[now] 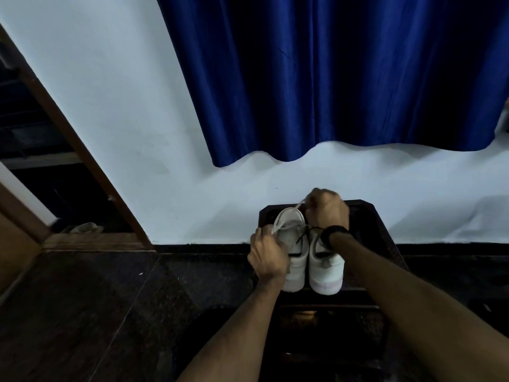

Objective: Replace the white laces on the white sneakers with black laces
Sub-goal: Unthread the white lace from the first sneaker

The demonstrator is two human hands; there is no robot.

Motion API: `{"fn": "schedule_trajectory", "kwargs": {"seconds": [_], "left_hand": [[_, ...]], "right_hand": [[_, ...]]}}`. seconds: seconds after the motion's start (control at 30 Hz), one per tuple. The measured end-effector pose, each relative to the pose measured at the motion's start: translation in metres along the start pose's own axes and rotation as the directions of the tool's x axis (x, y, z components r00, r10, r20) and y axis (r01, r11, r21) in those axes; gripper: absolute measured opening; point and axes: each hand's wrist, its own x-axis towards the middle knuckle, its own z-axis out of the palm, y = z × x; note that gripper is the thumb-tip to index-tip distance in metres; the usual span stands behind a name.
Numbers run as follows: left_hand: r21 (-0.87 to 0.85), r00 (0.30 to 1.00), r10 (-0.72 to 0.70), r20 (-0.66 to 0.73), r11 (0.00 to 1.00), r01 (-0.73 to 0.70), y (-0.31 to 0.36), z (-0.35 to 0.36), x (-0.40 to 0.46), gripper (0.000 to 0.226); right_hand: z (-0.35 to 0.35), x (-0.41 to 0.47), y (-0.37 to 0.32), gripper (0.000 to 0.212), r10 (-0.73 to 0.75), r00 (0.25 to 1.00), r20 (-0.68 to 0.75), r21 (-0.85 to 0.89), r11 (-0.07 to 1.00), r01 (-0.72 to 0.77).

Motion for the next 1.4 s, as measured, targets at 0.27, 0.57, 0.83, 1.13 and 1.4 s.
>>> {"fn": "schedule_trajectory", "kwargs": {"seconds": [0.27,0.57,0.83,1.13,1.4], "left_hand": [[0.002,1.000,-0.006,-0.005,1.000,0.006,0.000,0.002,-0.001,0.027],[-0.004,0.999,-0.031,0.013,0.999,0.032,-0.004,0.006,0.002,0.015],[-0.029,0.999,-0.006,-0.035,1.000,0.005,-0.001,0.003,0.000,0.029],[0.145,0.969,0.245,0.042,0.958,-0.249,-0.003,0.002,0.009,0.052],[0.200,0.833,0.469,0.293,0.822,-0.533,0.011,0.002,0.038,0.023]], "right_hand": [[-0.001,-0.020,0.011,0.042,-0.175,0.981,0.084,-0.062,0.982,0.180],[0.026,-0.020,-0.031,0.023,-0.401,0.799,0.448,-0.238,0.808,0.540],[-0.008,0.001,-0.006,0.027,-0.174,0.978,0.113,-0.076,0.980,0.184],[-0.032,-0.038,0.045,0.020,-0.117,0.990,0.079,0.080,0.991,0.110],[0.009,-0.090,0.010,0.008,-0.259,0.966,-0.001,-0.025,0.966,0.259]]}}
